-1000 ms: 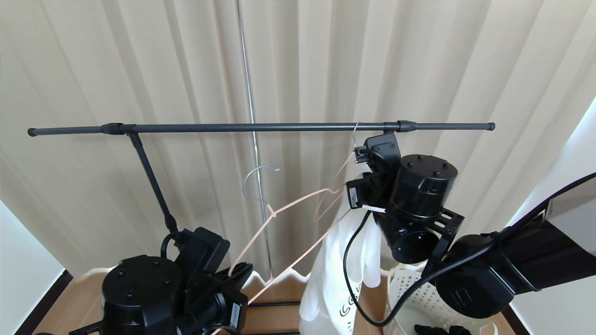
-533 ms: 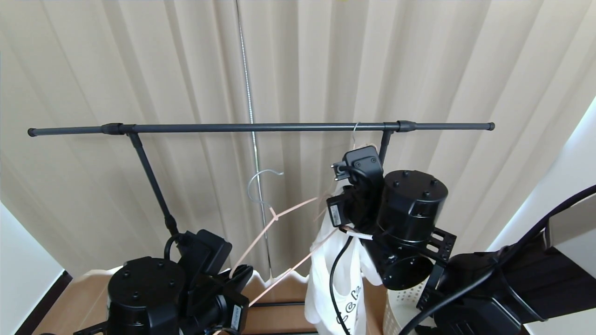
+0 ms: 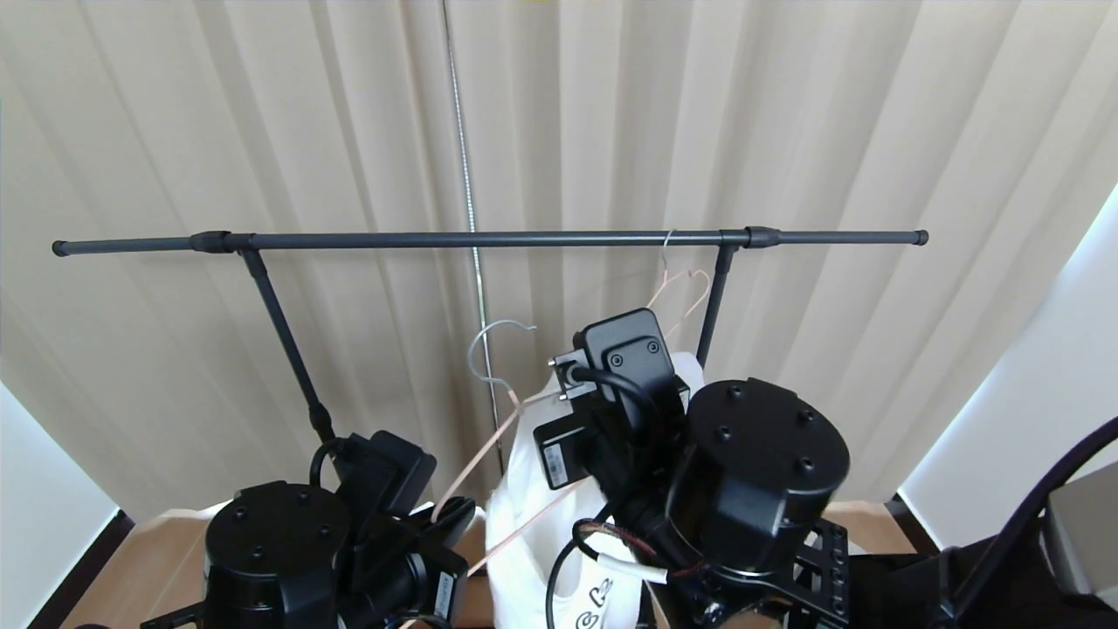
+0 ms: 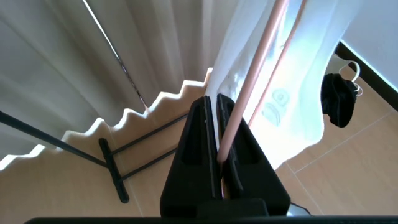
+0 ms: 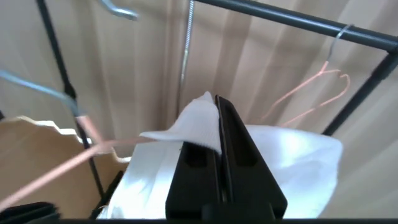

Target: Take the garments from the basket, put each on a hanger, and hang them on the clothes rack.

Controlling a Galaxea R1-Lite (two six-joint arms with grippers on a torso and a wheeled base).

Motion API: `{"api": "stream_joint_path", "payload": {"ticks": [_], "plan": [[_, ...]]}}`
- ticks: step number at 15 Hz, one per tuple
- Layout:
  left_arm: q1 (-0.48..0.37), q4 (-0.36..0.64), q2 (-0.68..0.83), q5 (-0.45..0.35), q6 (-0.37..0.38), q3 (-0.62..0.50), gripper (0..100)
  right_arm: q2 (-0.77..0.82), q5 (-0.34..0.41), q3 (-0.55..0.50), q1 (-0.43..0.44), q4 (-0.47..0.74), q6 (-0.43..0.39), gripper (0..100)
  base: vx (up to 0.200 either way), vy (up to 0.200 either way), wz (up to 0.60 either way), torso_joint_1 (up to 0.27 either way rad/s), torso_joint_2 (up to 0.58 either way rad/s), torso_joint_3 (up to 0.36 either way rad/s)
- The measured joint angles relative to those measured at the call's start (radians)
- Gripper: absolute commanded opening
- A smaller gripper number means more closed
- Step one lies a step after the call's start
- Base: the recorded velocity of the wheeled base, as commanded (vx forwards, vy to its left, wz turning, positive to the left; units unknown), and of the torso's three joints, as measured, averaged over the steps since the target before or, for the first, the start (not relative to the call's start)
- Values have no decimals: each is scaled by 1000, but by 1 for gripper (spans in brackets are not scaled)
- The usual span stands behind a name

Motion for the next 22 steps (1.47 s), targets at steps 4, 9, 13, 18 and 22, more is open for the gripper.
{"api": "stream_joint_path", "payload": {"ticks": [4,9,13,18,22], "plan": [[0,-5,0,0,0,0,0,-23,29,2,40,-8,21,0,0,0,0,0,0,0],[0,-35,3,0,1,8,0,-25,29,1,26,-10,21,100,0,0,0,0,0,0],[-3,-63,3,0,3,15,0,-30,27,1,-10,-14,17,100,0,0,0,0,0,0],[-5,-81,3,-1,6,24,0,-31,27,-1,-43,-15,16,100,0,0,0,0,0,0],[-13,-93,4,-2,8,33,0,-29,26,-24,-73,-15,17,100,0,0,0,0,0,0]]}}
